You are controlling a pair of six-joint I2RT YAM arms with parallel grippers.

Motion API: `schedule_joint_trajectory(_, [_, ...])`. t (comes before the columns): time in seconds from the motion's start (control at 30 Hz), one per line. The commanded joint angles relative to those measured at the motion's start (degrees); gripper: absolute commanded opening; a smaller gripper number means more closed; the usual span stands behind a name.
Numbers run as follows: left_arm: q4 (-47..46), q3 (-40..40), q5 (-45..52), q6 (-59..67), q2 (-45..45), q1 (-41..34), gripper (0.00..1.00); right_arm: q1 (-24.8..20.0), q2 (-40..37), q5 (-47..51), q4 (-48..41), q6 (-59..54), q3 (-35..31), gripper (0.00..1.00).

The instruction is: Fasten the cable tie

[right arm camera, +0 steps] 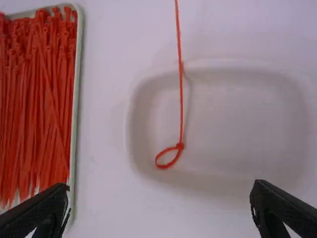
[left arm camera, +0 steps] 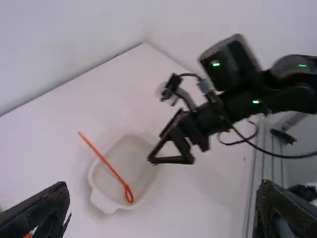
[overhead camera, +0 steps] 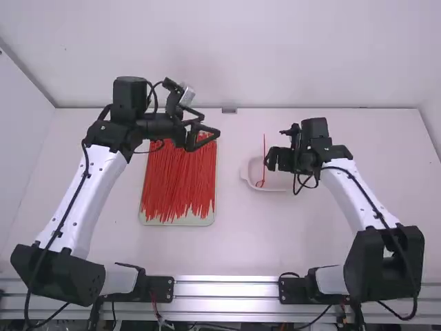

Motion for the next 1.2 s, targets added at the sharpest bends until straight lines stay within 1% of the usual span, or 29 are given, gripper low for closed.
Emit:
schedule_joint_trajectory(0.0, [-1.1, -0.1, -5.9, -4.2, -0.7, 0.6, 0.99, 1.2, -3.0, 0.6, -2.0, 0.0, 1.0, 0.98])
schedule_joint_trajectory(0.17, [-2.8, -0.1, -6.9, -5.9, -0.7, 0.7, 0.99, 3.5, -6.4, 6.8, -8.9, 2.2, 0.9, 0.98])
schedule_joint_trajectory(0.3, [-2.9, -0.1, -6.9, -5.9, -0.7, 0.7, 0.99, 5.4, -7.7, 8.8, -11.7, 3.4, 0.8, 0.98])
schedule_joint_trajectory(0.47, [-3.1, -0.1, -6.7, -5.9, -0.7, 0.6, 0.99, 7.5, -8.1, 9.2, -13.0, 2.7, 0.8, 0.98])
schedule_joint_trajectory(0.57, [-2.9, -0.3, -6.9, -6.1, -0.8, 0.8, 0.99, 8.0, -8.3, 9.3, -13.3, 2.5, 0.7, 0.98])
schedule_joint_trajectory(0.67, [-1.4, -1.8, -8.4, -6.7, -2.3, 2.3, 0.96, 6.5, -9.8, 10.9, -11.7, 1.0, -0.9, 0.95])
schedule_joint_trajectory(0.93, [4.2, -7.4, -14.0, -6.7, -8.0, 7.8, 0.86, 0.6, -15.7, 16.7, -5.8, -4.9, -6.8, 0.85])
schedule_joint_trajectory(1.17, [10.4, -13.6, -20.2, -6.7, -14.1, 7.8, 0.76, -6.0, -22.3, 17.6, 0.7, -10.3, -13.3, 0.73])
